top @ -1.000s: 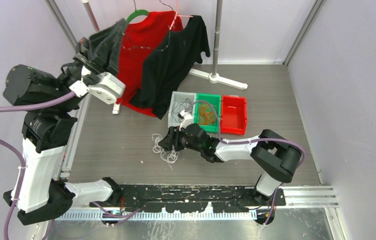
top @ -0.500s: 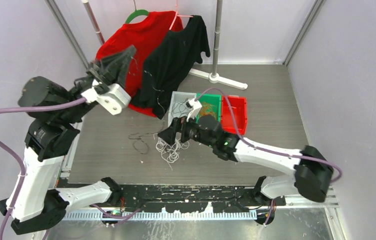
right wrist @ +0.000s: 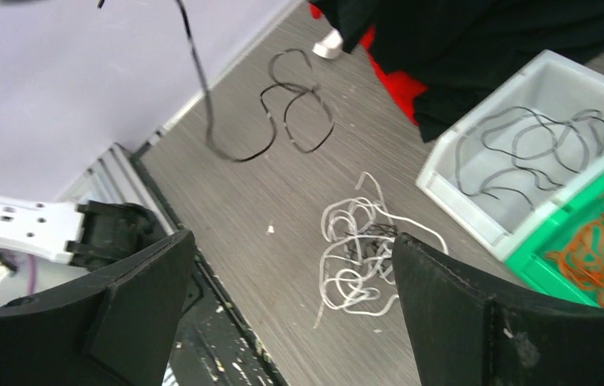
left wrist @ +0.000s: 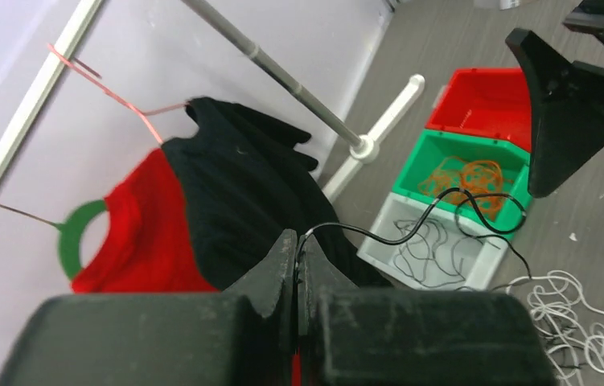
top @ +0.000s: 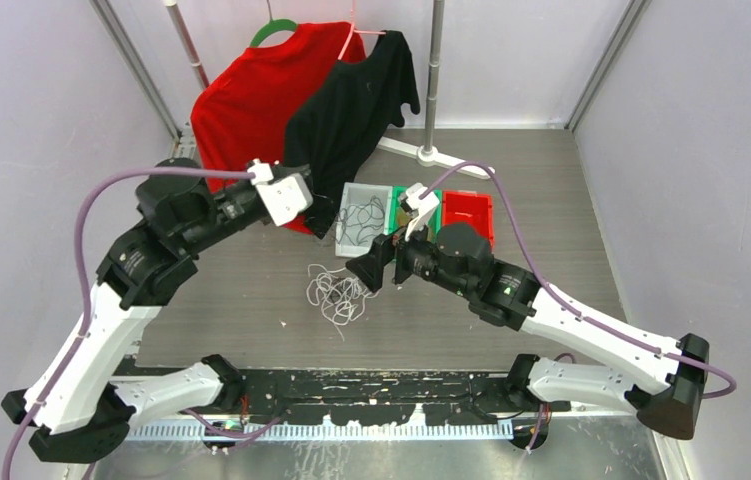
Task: Untangle the cables
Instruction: Place the cable in the bin.
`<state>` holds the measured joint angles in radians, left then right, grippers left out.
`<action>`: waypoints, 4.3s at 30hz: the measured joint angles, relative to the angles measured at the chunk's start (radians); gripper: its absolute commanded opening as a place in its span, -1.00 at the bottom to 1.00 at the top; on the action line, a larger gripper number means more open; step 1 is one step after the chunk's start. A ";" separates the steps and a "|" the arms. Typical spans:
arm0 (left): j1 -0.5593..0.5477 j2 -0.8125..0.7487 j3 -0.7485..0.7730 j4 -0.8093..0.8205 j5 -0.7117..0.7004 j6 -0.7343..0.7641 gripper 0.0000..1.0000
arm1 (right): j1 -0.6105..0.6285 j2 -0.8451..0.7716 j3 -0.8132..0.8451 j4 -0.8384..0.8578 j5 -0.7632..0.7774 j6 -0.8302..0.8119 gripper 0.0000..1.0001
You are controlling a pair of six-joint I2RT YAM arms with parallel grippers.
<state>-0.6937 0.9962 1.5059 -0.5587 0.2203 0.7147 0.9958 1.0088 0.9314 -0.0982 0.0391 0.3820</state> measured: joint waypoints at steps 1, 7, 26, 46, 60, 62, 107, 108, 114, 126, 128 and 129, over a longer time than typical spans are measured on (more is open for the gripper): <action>0.000 0.011 0.000 -0.005 -0.007 -0.012 -1.00 | 0.000 0.002 0.004 -0.015 0.015 -0.008 0.93; 0.000 0.120 0.000 -0.031 -0.039 -0.087 -1.00 | -0.006 0.056 0.043 -0.098 0.158 -0.018 0.94; 0.036 0.502 -0.013 0.081 -0.174 -0.035 -1.00 | -0.295 0.169 0.052 -0.233 0.274 0.093 0.97; 0.079 0.815 0.097 0.122 -0.277 -0.212 -1.00 | -0.336 -0.003 -0.035 -0.253 0.356 0.123 0.97; 0.136 0.887 0.093 0.113 -0.325 -0.438 -1.00 | -0.348 -0.019 -0.089 -0.255 0.361 0.151 0.97; 0.135 0.892 0.093 0.114 -0.320 -0.478 -1.00 | -0.350 -0.023 -0.097 -0.256 0.363 0.153 0.97; 0.156 0.991 0.049 0.205 -0.246 -0.669 -0.40 | -0.356 -0.055 -0.192 -0.251 0.340 0.249 0.96; 0.163 0.991 0.045 0.212 -0.242 -0.665 -0.20 | -0.356 -0.058 -0.192 -0.251 0.340 0.249 0.96; 0.172 0.990 0.043 0.214 -0.229 -0.648 0.34 | -0.356 -0.068 -0.192 -0.255 0.340 0.250 0.96; 0.172 0.896 0.094 0.076 -0.006 -0.574 0.54 | -0.356 -0.066 -0.192 -0.255 0.340 0.250 0.96; 0.167 0.896 0.127 0.061 0.030 -0.541 0.54 | -0.356 -0.066 -0.192 -0.255 0.340 0.250 0.96; 0.163 0.896 0.142 0.053 0.042 -0.524 0.52 | -0.356 -0.066 -0.194 -0.255 0.340 0.250 0.96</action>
<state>-0.5304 1.8923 1.6478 -0.5060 0.2623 0.1905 0.6395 0.9424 0.7376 -0.3531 0.3790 0.6319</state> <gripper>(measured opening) 0.768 0.981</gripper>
